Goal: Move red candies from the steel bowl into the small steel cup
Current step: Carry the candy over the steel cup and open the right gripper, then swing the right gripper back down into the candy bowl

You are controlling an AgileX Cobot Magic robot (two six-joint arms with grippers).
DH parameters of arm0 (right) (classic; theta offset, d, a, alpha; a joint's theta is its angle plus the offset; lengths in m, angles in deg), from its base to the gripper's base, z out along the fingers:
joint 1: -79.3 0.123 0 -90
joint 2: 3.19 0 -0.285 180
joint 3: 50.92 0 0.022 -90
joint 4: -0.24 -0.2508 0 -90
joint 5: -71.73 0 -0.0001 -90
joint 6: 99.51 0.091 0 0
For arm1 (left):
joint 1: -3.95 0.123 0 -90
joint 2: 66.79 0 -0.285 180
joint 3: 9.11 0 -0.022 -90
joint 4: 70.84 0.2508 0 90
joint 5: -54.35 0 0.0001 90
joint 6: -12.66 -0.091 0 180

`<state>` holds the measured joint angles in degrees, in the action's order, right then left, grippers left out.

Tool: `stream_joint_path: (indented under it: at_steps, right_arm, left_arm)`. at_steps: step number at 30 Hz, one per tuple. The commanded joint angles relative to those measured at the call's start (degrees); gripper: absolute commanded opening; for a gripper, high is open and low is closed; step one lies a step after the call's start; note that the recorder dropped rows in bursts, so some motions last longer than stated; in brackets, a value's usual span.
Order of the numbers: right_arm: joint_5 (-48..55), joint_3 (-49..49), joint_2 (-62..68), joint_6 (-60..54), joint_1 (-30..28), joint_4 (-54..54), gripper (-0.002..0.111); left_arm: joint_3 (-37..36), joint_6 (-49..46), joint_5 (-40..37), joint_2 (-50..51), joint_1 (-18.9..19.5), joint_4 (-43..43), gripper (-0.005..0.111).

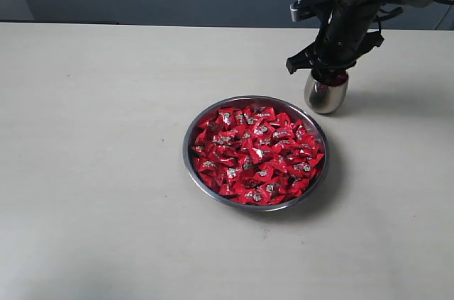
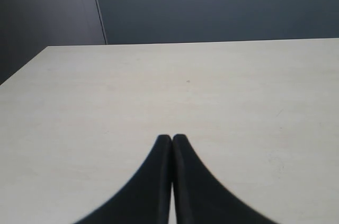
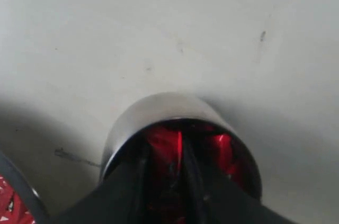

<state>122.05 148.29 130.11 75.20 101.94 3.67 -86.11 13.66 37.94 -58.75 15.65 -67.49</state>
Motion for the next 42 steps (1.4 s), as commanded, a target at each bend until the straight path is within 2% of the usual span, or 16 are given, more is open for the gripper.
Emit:
stream_joint_path:
  at_steps: [1,5,9,11,42]
  right_arm:
    - [-0.1,-0.2,-0.1,-0.1,-0.3,0.1,0.015]
    - [-0.2,-0.2,-0.1,-0.1,-0.3,0.1,0.018]
    - [0.1,-0.2,-0.1,-0.1,-0.3,0.1,0.038]
    - [0.2,-0.2,-0.1,-0.1,-0.3,0.1,0.044]
    - [2.0,-0.2,-6.3,-0.1,-0.3,0.1,0.045]
  left_arm:
    - [-0.2,0.1,0.1,-0.3,-0.4,0.3,0.0]
    - [-0.2,0.1,0.1,-0.3,-0.4,0.3,0.0]
    - [-0.2,0.1,0.1,-0.3,-0.4,0.3,0.0]
    - [-0.2,0.1,0.1,-0.3,-0.4,0.3,0.0]
    - [-0.2,0.1,0.1,-0.3,-0.4,0.3,0.0]
